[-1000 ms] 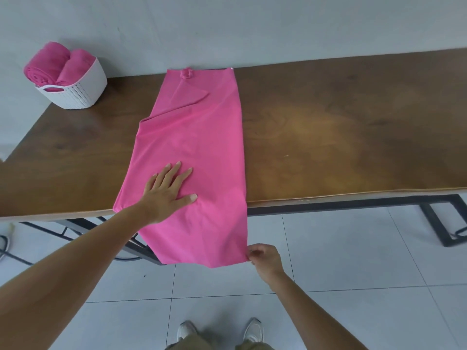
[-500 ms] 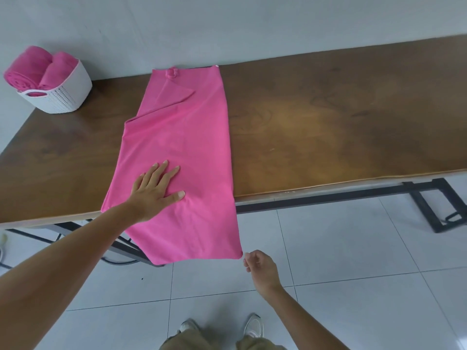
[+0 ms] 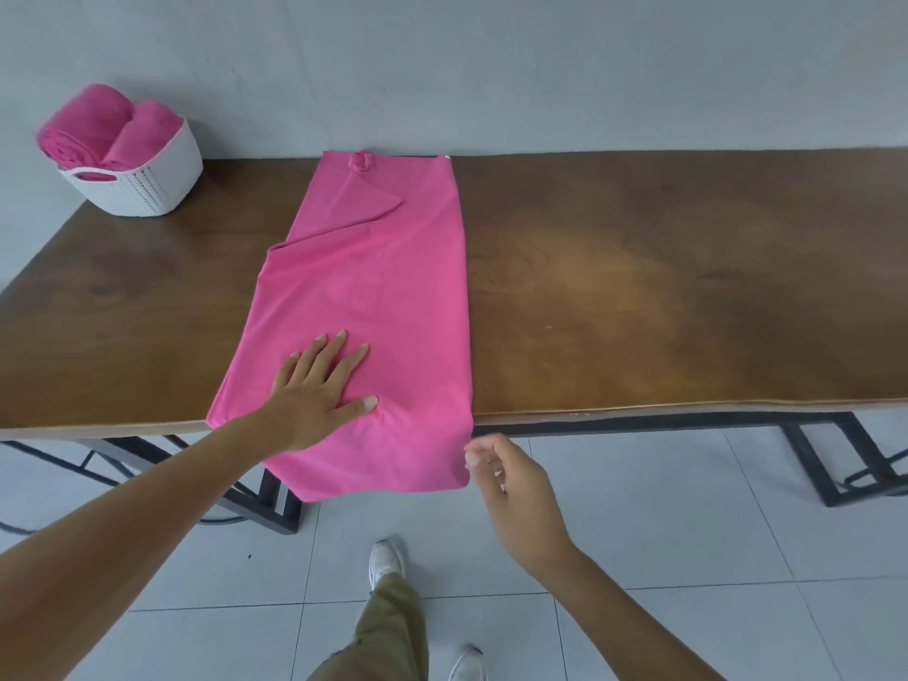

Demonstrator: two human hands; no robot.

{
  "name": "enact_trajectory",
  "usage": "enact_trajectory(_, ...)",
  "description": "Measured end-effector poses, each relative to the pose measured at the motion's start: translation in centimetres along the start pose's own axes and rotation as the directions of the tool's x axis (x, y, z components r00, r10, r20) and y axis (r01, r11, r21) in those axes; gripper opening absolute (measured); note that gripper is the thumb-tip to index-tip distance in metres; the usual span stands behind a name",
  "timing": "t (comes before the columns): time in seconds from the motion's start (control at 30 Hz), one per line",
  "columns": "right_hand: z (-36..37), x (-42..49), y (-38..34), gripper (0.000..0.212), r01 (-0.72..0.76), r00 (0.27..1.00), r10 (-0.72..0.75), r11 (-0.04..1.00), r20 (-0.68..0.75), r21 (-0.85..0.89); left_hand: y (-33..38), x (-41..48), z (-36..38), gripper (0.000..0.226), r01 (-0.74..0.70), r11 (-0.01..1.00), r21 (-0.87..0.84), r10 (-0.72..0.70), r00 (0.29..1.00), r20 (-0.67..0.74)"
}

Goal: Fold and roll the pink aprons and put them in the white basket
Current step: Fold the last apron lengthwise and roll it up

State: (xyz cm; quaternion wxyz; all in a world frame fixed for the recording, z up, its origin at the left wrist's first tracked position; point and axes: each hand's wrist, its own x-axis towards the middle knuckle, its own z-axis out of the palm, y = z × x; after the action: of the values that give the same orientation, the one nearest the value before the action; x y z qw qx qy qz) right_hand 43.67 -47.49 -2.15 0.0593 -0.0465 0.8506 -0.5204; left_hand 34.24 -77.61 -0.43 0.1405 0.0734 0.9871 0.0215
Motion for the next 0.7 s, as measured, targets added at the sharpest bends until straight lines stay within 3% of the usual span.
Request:
enact_trajectory(0.2, -0.8, 4.0, -3.5, 0.02, 0.156, 0.988, -0.152, 0.976, 0.038, -0.151, -0.2, -0.2, 0.2, 0.102, -0.054, 0.997, -0.047, 0.055, 0.998, 0.009)
enact_trajectory(0.33, -1.2, 7.8, -4.6, 0.024, 0.213, 0.977, -0.209, 0.939, 0.043, -0.27, -0.7, 0.2, -0.6, 0.096, -0.088, 0.969, -0.232, 0.069, 0.994, -0.089)
enact_trajectory(0.53, -0.9, 15.4, -5.4, 0.027, 0.199, 0.98, -0.192, 0.894, 0.057, -0.402, -3.3, 4.9, -5.3, 0.076, -0.122, 0.948, -0.295, 0.036, 0.959, -0.28)
enact_trajectory(0.7, -0.1, 21.0, -6.3, 0.03, 0.171, 0.984, -0.174, 0.867, 0.035, -0.468, -5.5, 11.5, -10.3, 0.063, -0.135, 0.959, -0.25, 0.043, 0.939, -0.342)
